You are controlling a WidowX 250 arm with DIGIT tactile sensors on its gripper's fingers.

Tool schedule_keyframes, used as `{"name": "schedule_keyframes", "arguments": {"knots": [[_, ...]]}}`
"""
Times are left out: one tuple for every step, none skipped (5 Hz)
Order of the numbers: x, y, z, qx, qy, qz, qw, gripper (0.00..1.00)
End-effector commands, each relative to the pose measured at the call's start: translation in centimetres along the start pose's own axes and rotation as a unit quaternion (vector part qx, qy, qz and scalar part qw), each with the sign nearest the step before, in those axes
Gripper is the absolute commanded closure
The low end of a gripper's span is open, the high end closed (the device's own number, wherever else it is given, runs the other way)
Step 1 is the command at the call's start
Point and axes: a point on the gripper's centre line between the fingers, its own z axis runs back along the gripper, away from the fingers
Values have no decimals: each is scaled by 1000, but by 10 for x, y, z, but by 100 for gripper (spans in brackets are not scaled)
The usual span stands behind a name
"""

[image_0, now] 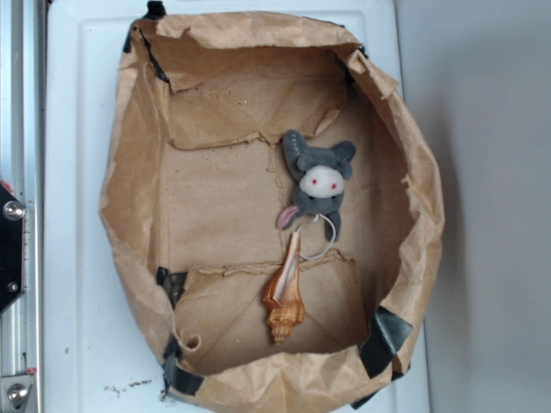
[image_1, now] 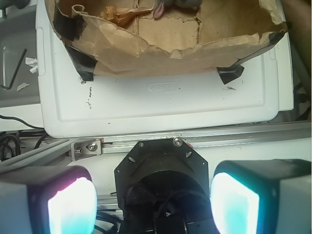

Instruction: Grab the shell.

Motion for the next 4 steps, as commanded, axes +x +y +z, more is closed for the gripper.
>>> {"name": "schedule_keyframes", "arguments": {"knots": [[0, 0, 0, 0, 0, 0, 1000, 0], [51, -4, 6, -30, -31, 90, 995, 0], [99, -8, -5, -63, -46, 87, 993, 0], [136, -5, -9, -104, -95, 120, 983, 0]]}}
